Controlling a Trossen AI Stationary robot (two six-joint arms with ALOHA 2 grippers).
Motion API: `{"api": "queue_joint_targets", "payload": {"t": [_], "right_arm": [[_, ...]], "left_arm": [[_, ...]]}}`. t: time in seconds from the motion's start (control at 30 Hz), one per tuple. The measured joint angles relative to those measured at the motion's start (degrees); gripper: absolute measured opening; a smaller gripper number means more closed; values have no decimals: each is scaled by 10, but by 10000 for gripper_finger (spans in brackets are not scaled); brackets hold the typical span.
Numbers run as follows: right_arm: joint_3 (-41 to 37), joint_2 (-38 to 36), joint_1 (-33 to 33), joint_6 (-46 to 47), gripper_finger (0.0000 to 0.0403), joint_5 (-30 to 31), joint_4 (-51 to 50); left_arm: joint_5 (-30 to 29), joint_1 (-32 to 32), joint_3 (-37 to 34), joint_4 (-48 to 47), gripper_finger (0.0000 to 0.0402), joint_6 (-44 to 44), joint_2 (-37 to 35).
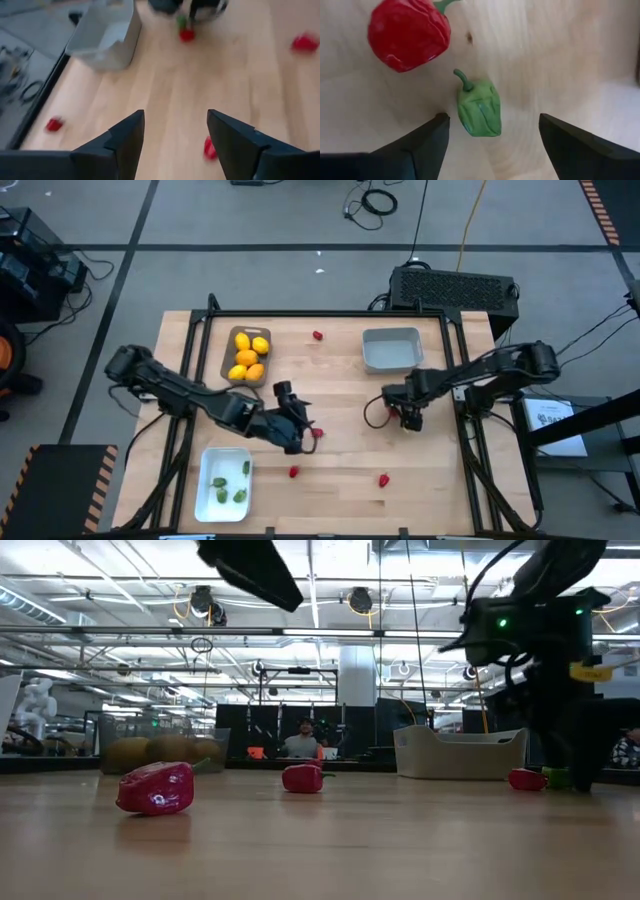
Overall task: Sort produce into baskets
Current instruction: Put the green bell pepper into the white bin
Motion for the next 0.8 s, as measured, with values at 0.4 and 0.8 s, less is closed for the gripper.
{"api": "queue_joint_targets", "payload": {"t": [0.4,0.8], "right_arm": [[0,10,-30,-21,181,-50,21],[91,-14,-21,-9,23,-53,-61]], "left_arm": [[30,-13,-186,306,215,-39,-20],[28,-26,-187,377,215,-47,-15]]}}
